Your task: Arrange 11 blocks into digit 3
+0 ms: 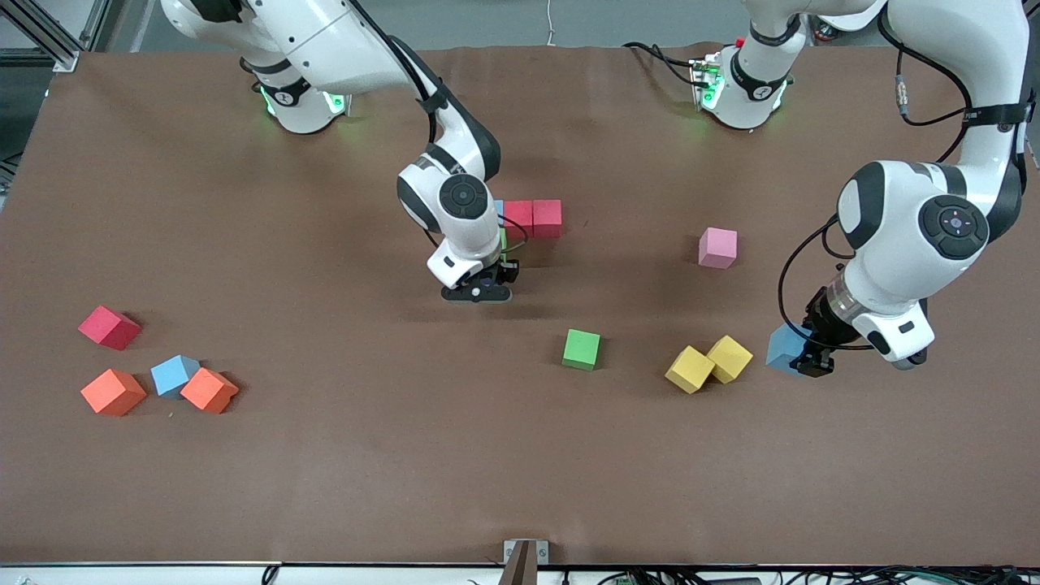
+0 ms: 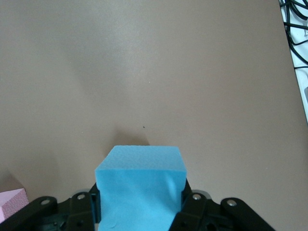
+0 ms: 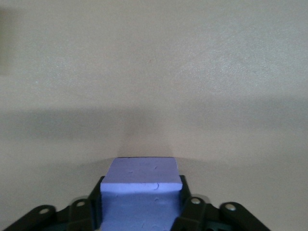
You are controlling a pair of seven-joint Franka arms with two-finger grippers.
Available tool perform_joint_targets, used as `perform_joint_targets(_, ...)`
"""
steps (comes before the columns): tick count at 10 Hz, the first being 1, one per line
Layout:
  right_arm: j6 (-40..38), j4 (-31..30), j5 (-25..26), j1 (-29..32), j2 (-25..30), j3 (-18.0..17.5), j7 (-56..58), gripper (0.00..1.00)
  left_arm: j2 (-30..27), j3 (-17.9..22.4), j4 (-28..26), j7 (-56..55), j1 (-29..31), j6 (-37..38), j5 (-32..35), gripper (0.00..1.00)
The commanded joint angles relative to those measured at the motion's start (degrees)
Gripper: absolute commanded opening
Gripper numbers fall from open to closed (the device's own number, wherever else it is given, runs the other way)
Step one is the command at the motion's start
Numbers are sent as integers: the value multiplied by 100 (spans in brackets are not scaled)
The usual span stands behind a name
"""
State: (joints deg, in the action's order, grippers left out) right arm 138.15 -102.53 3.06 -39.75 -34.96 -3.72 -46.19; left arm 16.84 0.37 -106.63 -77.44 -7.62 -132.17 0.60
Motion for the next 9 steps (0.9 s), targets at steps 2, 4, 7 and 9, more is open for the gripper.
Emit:
perform_joint_targets(2, -16, -48, 99, -25, 59, 21, -136, 100, -14, -2, -25, 62, -12, -28, 63, 7)
perform_joint_targets(4, -330, 22, 3, 211, 417, 3, -101, 100, -49, -72, 19, -130, -82, 15, 63, 7)
perform_joint_targets(7, -1419, 190, -332, 1062, 1269, -6, -30, 100, -67, -240, 19, -1444, -790, 295, 211, 7)
perform_joint_targets(9, -1861, 172, -306, 2071, 1404, 21, 537, 100, 12, -301, 54, -2534, -1336, 455, 344, 7)
